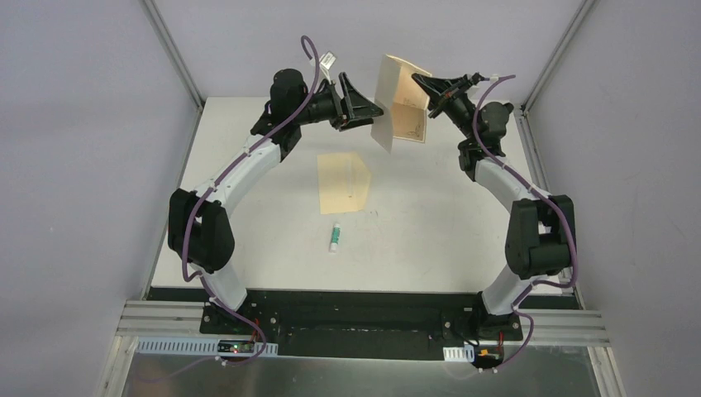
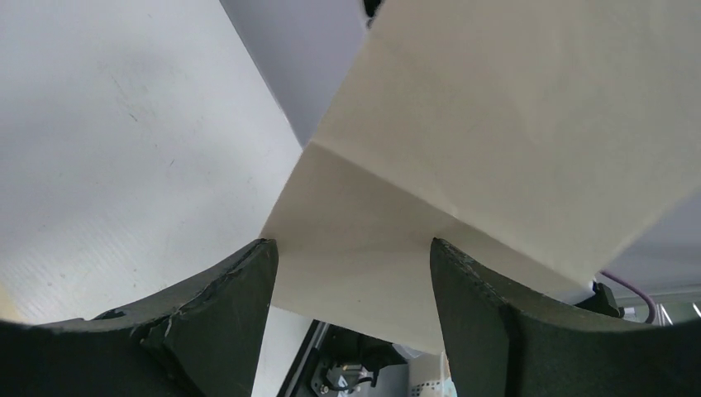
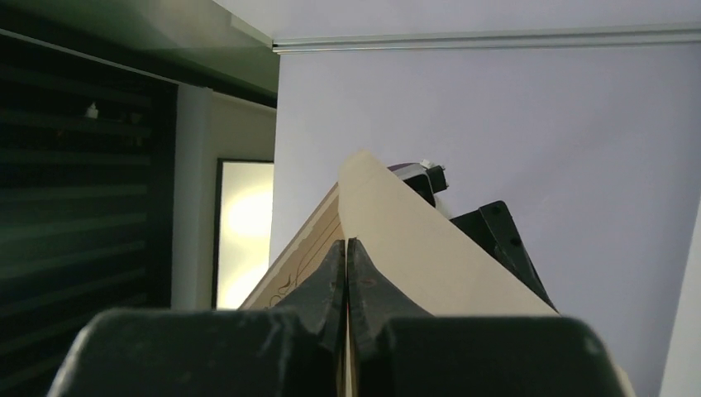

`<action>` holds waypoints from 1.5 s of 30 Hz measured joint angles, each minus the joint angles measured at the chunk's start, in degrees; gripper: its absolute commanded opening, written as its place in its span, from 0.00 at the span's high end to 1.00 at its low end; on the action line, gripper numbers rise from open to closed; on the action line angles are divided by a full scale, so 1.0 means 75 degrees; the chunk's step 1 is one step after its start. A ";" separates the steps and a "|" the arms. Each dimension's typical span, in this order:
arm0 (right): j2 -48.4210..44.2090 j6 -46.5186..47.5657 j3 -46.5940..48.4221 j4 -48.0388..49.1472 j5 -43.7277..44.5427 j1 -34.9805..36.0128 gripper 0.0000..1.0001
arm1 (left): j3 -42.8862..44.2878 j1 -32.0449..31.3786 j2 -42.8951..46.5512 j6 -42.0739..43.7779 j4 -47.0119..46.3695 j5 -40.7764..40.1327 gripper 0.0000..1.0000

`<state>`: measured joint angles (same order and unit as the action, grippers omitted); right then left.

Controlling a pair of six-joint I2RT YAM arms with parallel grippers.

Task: Place the letter into the envelope and seal it
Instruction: Fold the letter.

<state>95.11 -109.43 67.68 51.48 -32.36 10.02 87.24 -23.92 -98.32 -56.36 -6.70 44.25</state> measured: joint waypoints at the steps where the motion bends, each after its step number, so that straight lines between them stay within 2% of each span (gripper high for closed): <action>1: 0.0149 -0.0204 0.0000 0.0207 0.0047 0.0029 1.00 | 0.0041 -0.0009 -0.0006 0.0009 0.0000 0.0003 0.31; 9: 0.0667 -0.1052 -0.0111 0.0801 0.0242 0.0312 1.00 | 0.0501 -0.0070 -0.0015 0.0953 0.0644 -0.0073 0.31; 19: 0.0694 -0.1052 -0.0064 0.1274 0.0297 0.0402 1.00 | 0.1189 -0.0070 -0.0003 0.3098 0.2926 -0.0772 0.29; 31: 0.0933 -0.1052 0.0175 0.1504 0.0373 0.0635 1.00 | 0.1422 -0.0067 0.0178 0.4680 0.3462 -0.0691 0.29; 45: 0.0930 -0.1052 0.0175 0.1492 0.0318 0.0635 1.00 | 0.2052 -0.0061 0.0726 0.6755 0.4838 -0.0670 0.28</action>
<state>102.08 -117.32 68.99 62.67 -29.98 14.79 102.63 -24.38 -92.88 -5.69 29.58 39.22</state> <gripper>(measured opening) 0.005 0.720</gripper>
